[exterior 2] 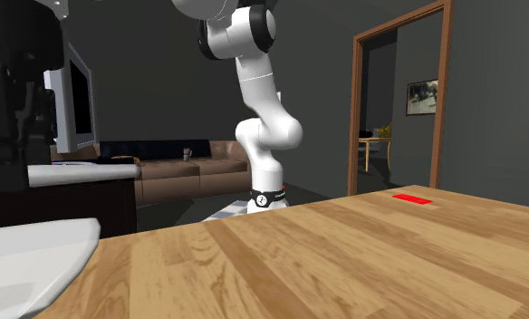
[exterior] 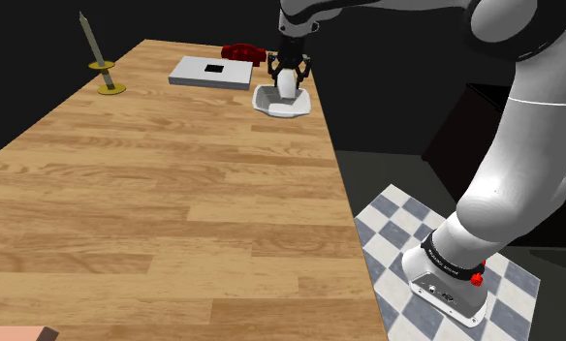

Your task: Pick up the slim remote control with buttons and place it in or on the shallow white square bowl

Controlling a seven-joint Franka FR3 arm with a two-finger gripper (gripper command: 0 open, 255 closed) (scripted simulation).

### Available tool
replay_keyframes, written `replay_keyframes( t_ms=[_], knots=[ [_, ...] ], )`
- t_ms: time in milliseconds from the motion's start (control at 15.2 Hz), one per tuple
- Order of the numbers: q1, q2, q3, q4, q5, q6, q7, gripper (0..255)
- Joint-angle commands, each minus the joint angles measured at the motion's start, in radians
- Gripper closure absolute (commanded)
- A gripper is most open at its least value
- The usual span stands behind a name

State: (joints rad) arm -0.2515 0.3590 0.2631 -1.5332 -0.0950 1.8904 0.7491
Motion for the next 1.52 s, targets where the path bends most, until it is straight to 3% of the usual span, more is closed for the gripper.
replay_keyframes(
  t_ms=[0, 132, 990, 1452],
  knots=[
    [-0.002, 0.079, -0.011, 0.122, -0.014, -0.044, -0.020, 255],
    [0.004, 0.174, -0.021, 0.269, -0.029, -0.097, -0.036, 255],
    [-0.002, 0.198, -0.027, 0.132, -0.037, 0.064, -0.028, 255],
    [-0.002, 0.200, -0.027, 0.126, -0.038, 0.072, -0.027, 255]
  ],
)
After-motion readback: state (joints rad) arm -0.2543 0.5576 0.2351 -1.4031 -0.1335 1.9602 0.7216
